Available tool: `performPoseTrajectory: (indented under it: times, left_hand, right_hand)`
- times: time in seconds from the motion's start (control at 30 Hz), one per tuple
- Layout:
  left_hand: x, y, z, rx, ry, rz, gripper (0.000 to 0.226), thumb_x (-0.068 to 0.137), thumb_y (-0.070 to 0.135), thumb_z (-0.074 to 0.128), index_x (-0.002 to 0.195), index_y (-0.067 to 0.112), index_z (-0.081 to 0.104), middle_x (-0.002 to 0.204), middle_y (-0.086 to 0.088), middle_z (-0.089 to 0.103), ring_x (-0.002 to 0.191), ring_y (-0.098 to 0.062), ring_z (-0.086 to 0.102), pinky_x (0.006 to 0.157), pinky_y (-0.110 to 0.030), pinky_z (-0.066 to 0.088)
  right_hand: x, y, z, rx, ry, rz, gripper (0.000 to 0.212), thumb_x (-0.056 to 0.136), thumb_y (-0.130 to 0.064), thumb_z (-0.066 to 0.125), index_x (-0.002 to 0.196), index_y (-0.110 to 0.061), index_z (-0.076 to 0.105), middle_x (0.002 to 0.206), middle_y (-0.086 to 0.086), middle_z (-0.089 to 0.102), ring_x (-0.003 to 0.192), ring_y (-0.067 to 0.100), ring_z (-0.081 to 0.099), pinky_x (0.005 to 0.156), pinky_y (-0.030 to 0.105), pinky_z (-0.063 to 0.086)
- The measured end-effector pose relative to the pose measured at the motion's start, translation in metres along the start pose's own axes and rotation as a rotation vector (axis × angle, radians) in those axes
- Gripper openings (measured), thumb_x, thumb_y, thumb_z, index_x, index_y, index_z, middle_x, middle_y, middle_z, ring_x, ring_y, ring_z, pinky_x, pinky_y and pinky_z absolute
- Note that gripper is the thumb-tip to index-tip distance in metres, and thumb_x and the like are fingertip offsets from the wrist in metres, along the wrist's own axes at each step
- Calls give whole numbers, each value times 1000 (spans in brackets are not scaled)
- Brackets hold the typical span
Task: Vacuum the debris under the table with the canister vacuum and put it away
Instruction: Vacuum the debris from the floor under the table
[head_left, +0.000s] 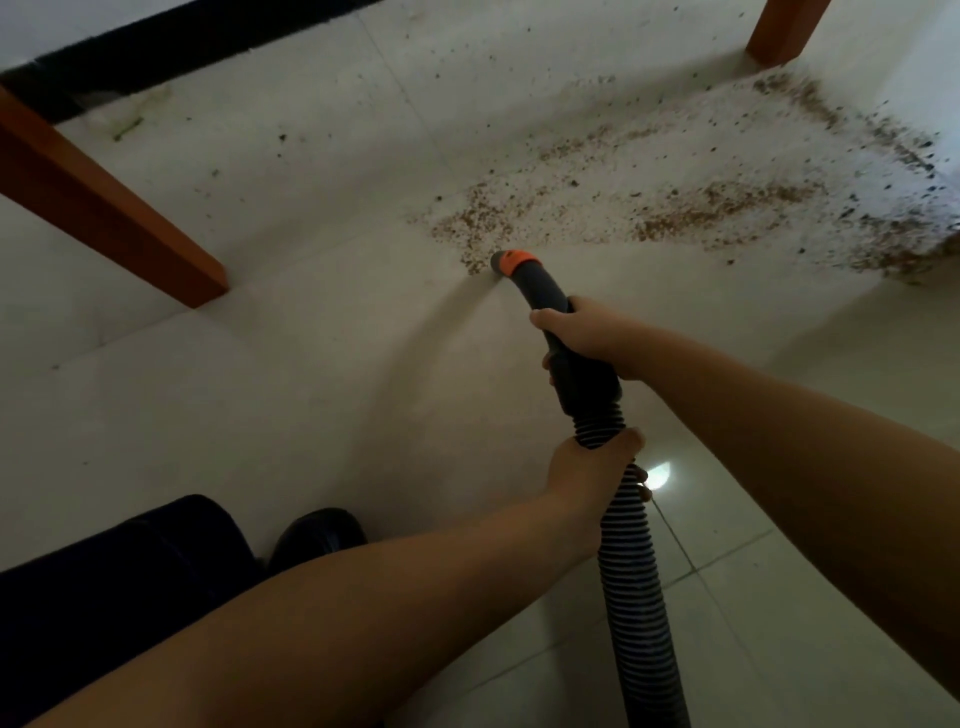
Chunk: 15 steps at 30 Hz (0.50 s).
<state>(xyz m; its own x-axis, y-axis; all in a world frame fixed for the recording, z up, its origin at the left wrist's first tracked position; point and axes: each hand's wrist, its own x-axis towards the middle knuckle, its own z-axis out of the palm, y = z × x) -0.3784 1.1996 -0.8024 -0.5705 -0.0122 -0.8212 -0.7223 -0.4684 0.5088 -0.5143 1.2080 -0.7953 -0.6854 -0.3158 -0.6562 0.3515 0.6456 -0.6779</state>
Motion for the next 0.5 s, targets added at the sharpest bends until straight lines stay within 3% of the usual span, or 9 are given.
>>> performPoseTrajectory:
  times: [0.17,0.3,0.5]
  left_hand:
    - [0,7,-19,-21,30,18,14,90,19,63,86,9,54,66,-7,57,51,-17,56,57,-31,51]
    - [1,11,-27,-21,26,28,13,90,16,62,85,8,54,65,-7,56,49,-16,56,52,-27,52]
    - [6,10,-3,86,-38,15,13,89,19,64,87,9,56,67,-6,58,49,-15,57,50,-25,51]
  right_hand:
    - [9,-15,19,-43,-48,-40,40,93,-41,53,113,-8,46,107,22,64,95,40,66,87,53,55]
    - [13,-21,26,-33,-59,-40,41,92,-41,54,114,-7,47,108,22,64,96,39,66,87,53,55]
    - [12,4,-9,67,108,20,33,94,-37,53,110,-9,45,109,24,63,97,42,65,89,55,53]
